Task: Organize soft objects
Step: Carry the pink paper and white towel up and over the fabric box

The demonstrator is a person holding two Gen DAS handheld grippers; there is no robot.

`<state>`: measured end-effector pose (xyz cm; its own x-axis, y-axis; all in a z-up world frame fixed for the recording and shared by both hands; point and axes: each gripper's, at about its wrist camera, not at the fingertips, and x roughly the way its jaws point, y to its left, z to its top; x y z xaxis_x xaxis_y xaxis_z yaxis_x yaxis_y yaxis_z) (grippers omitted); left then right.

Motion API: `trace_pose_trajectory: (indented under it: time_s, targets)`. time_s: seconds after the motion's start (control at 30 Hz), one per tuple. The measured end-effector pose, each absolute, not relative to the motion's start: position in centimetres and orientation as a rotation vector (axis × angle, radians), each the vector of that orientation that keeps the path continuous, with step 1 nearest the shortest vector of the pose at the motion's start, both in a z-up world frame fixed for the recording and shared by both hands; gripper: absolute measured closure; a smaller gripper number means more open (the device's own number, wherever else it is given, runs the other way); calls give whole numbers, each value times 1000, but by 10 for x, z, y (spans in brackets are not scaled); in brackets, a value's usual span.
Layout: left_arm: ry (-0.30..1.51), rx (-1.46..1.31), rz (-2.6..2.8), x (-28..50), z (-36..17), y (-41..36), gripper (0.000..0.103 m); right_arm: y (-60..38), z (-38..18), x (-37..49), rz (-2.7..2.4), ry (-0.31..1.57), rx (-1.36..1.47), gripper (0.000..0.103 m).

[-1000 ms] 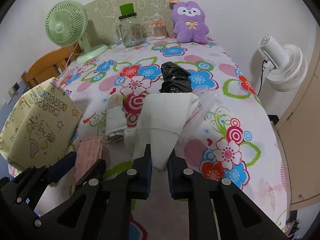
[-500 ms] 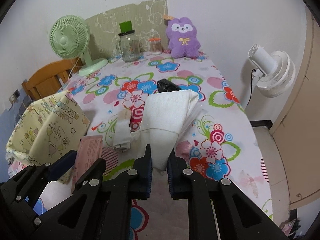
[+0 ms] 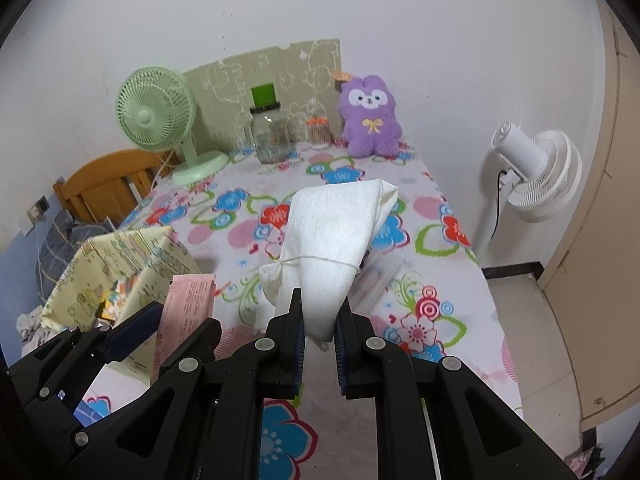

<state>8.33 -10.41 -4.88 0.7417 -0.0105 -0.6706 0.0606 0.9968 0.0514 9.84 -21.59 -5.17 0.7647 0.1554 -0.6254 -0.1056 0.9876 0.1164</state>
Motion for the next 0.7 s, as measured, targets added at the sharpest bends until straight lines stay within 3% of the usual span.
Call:
trace_pose_trajectory:
  time_s: [0.7]
  targets:
    - [699, 71, -126, 83, -15, -73, 63, -185, -12, 91, 138, 652, 79, 87]
